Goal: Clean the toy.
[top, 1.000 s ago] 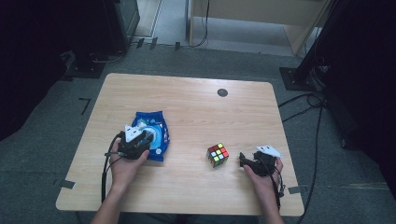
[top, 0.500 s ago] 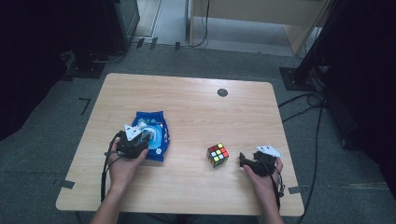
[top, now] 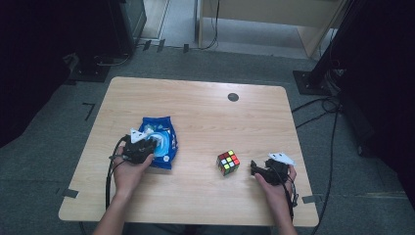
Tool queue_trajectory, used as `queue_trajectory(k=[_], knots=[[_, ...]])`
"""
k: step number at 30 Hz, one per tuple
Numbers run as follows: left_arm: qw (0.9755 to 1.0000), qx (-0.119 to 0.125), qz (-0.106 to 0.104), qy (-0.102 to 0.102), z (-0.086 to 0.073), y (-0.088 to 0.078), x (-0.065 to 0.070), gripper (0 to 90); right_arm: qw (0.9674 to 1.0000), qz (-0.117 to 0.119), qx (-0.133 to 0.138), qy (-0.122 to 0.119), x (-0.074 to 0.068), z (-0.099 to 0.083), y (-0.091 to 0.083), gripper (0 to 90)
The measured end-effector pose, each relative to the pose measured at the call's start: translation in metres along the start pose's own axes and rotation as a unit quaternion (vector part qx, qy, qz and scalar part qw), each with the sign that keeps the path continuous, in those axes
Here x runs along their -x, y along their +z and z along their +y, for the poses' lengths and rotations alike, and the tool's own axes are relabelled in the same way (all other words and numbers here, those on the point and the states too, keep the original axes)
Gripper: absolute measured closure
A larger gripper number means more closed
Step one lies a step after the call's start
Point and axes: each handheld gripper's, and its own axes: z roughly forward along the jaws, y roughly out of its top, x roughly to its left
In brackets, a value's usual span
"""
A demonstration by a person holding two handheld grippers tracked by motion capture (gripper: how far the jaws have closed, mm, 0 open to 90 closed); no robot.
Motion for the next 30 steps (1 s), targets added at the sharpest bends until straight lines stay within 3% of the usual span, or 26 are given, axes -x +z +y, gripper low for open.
queue_trajectory(k=[2, 8, 13, 20, 25, 28, 30], knots=[[0.9999, -0.006, 0.001, 0.015, -0.001, 0.001, 0.0, 90.0, 1.0, -0.001, 0.001, -0.002, 0.0, 0.0, 0.0, 16.4], [0.9996, 0.008, -0.008, 0.024, -0.001, -0.004, -0.001, 90.0, 1.0, 0.001, 0.0, -0.002, 0.0, 0.0, 0.0, 16.4], [0.9985, 0.043, -0.006, 0.032, 0.003, -0.013, 0.0, 90.0, 1.0, 0.001, 0.0, -0.002, 0.0, 0.0, 0.0, 16.4], [0.9943, 0.097, -0.01, 0.042, 0.009, -0.028, 0.0, 90.0, 1.0, 0.001, 0.0, -0.002, 0.0, 0.0, 0.0, 16.4], [0.9957, 0.08, -0.037, 0.029, 0.007, -0.025, -0.002, 90.0, 1.0, 0.0, 0.0, -0.002, 0.0, 0.0, 0.0, 16.4], [0.9967, 0.07, -0.035, 0.024, 0.006, -0.021, -0.005, 88.2, 1.0, 0.0, 0.0, -0.002, 0.0, 0.0, 0.0, 16.4], [0.9974, 0.064, -0.02, 0.029, 0.006, -0.019, -0.006, 77.3, 1.0, 0.001, 0.0, -0.002, 0.0, 0.0, 0.0, 16.4]])
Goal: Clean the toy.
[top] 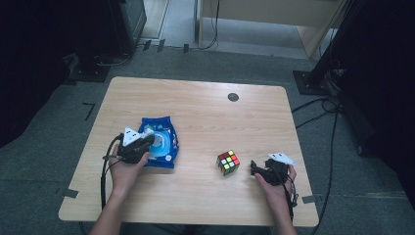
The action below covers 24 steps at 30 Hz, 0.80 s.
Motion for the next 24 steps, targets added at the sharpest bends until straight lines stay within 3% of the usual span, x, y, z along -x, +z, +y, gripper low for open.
queue_trajectory(k=[2, 9, 12, 14, 18, 20, 24], knots=[[1.0, -0.001, -0.001, 0.005, -0.001, 0.001, -0.002, 68.9, 1.0, 0.0, 0.0, 0.0, 0.0, 0.0, 0.0, 16.4], [0.9992, -0.014, -0.038, -0.004, -0.004, 0.007, -0.008, 68.9, 1.0, 0.0, 0.0, 0.0, 0.0, 0.0, 0.0, 16.4], [0.9985, -0.033, -0.041, 0.016, -0.007, 0.013, -0.004, 67.4, 1.0, 0.0, 0.0, 0.0, 0.0, 0.0, 0.0, 16.4], [0.9984, -0.036, -0.039, 0.02, -0.007, 0.014, -0.003, 66.3, 1.0, 0.0, 0.0, 0.0, 0.0, 0.0, 0.0, 16.4], [0.9977, -0.053, -0.02, 0.036, -0.003, 0.017, 0.004, 54.7, 1.0, 0.001, -0.001, 0.004, 0.0, 0.0, 0.0, 16.4], [0.997, -0.065, -0.009, 0.039, 0.0, 0.019, 0.006, 54.4, 1.0, 0.001, -0.001, 0.004, 0.0, 0.0, 0.0, 16.4], [0.9957, -0.09, -0.009, 0.018, 0.002, 0.025, 0.007, 62.4, 1.0, 0.001, -0.001, 0.001, 0.0, 0.0, 0.0, 16.4]])
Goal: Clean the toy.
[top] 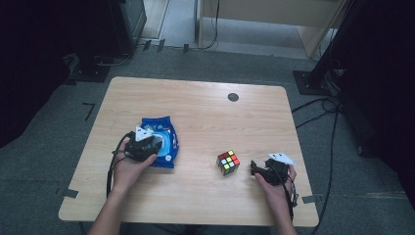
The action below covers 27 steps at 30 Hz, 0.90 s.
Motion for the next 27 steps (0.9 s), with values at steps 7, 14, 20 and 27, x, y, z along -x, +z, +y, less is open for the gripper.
queue_trajectory(k=[7, 14, 20, 27], knots=[[0.9998, 0.011, 0.008, -0.014, -0.001, -0.001, -0.003, 90.0, 1.0, 0.002, 0.0, 0.002, 0.0, 0.0, 0.0, 16.4], [0.9941, 0.104, 0.031, -0.003, 0.003, -0.026, -0.004, 90.0, 1.0, 0.002, 0.0, 0.002, 0.0, 0.0, 0.0, 16.4], [0.99, 0.131, 0.044, 0.024, 0.001, -0.032, -0.002, 90.0, 1.0, -0.004, 0.006, 0.003, 0.0, 0.0, -0.001, 16.5], [0.9875, 0.119, 0.039, 0.096, 0.004, -0.036, 0.012, 90.0, 0.9993, -0.016, 0.034, 0.007, 0.001, 0.0, -0.006, 20.1]])
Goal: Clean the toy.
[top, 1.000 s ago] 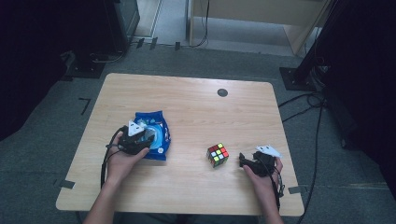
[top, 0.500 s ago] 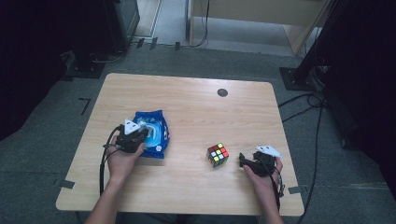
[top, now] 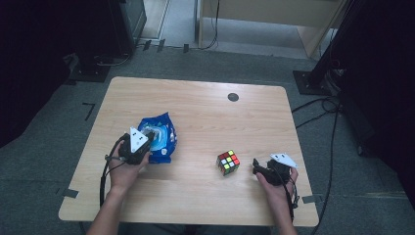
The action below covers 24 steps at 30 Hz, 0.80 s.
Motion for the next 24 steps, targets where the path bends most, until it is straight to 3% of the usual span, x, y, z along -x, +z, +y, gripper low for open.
queue_trajectory(k=[1, 2, 3, 4, 5, 6, 7, 8, 13, 15, 16, 17, 19, 24], knots=[[0.9992, -0.016, -0.03, -0.02, -0.001, 0.004, -0.003, 90.0, 1.0, -0.001, 0.0, -0.002, 0.0, 0.0, 0.0, 20.2], [0.996, -0.018, -0.071, -0.051, -0.004, 0.006, -0.007, 90.0, 1.0, -0.002, 0.003, -0.003, 0.0, 0.0, 0.0, 20.2], [0.9863, -0.005, -0.129, -0.103, -0.008, 0.007, -0.014, 90.0, 1.0, -0.001, 0.004, -0.003, 0.0, 0.001, -0.001, 20.3], [0.9822, 0.002, -0.135, -0.13, -0.01, 0.006, -0.017, 90.0, 1.0, -0.003, 0.008, 0.0, -0.001, 0.001, -0.002, 20.5], [0.9878, -0.005, -0.104, -0.116, -0.01, 0.005, -0.015, 90.0, 0.9999, -0.006, 0.012, -0.002, -0.001, 0.002, -0.004, 21.1], [0.9933, -0.012, -0.078, -0.084, -0.008, 0.004, -0.011, 90.0, 0.9998, -0.009, 0.019, -0.005, -0.002, 0.003, -0.007, 22.0], [0.9963, -0.015, -0.062, -0.058, -0.007, 0.003, -0.006, 90.0, 0.9996, -0.008, 0.026, -0.006, -0.004, 0.005, -0.011, 22.7], [0.9972, -0.01, -0.056, -0.048, -0.006, 0.003, -0.003, 90.0, 0.9994, -0.005, 0.034, -0.006, -0.006, 0.007, -0.014, 23.8], [0.9969, 0.008, -0.053, -0.058, -0.009, 0.002, -0.003, 90.0, 0.9974, 0.02, 0.068, -0.014, -0.025, 0.018, -0.029, 29.1], [0.9969, 0.014, -0.056, -0.054, -0.009, 0.001, -0.002, 90.0, 0.9952, 0.046, 0.082, -0.027, -0.042, 0.024, -0.037, 33.1], [0.9968, 0.014, -0.057, -0.055, -0.009, 0.001, -0.002, 90.0, 0.9952, 0.046, 0.082, -0.027, -0.042, 0.024, -0.037, 33.1], [0.9967, 0.016, -0.058, -0.056, -0.009, 0.001, -0.001, 90.0, 0.9929, 0.069, 0.091, -0.035, -0.057, 0.029, -0.043, 36.0], [0.9965, 0.017, -0.059, -0.056, -0.009, 0.001, -0.001, 90.0, 0.9919, 0.077, 0.093, -0.04, -0.064, 0.03, -0.045, 36.8], [0.9966, 0.02, -0.06, -0.052, -0.009, 0.001, 0.0, 90.0, 0.9842, 0.14, 0.086, -0.065, -0.114, 0.037, -0.048, 38.6]])
